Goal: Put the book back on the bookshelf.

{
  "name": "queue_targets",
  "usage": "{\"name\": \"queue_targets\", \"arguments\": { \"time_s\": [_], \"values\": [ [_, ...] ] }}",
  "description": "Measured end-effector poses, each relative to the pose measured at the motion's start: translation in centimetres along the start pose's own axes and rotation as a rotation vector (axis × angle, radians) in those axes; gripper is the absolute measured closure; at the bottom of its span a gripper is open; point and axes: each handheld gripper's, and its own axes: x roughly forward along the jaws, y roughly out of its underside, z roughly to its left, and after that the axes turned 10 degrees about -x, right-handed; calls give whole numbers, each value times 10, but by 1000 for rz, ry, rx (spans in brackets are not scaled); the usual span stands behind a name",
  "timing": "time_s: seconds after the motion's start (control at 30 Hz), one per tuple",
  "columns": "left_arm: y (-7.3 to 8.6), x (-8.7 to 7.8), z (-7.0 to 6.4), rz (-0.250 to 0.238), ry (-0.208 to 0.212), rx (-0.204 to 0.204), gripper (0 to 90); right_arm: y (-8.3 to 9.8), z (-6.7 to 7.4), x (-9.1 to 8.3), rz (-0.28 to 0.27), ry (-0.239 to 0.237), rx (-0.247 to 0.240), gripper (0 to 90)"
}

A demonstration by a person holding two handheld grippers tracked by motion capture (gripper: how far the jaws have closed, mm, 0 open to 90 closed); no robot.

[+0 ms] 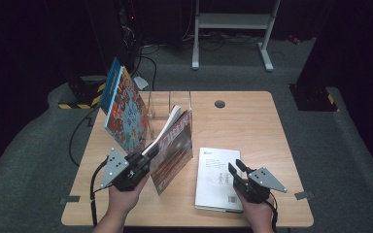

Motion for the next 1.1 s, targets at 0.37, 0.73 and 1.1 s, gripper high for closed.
{"name": "queue_targets", "arguments": {
  "time_s": [0.37, 0.73, 1.1],
  "values": [
    [6, 2, -1, 44, -17, 12, 810, 2, 0, 1, 8, -6, -1, 652],
    [20, 7, 1, 104, -29, 40, 799, 3, 1, 3, 17, -17, -5, 633],
    [30, 12, 0, 133, -32, 58, 798, 4, 3, 3, 22, -29, -10, 640]
  ]
}}
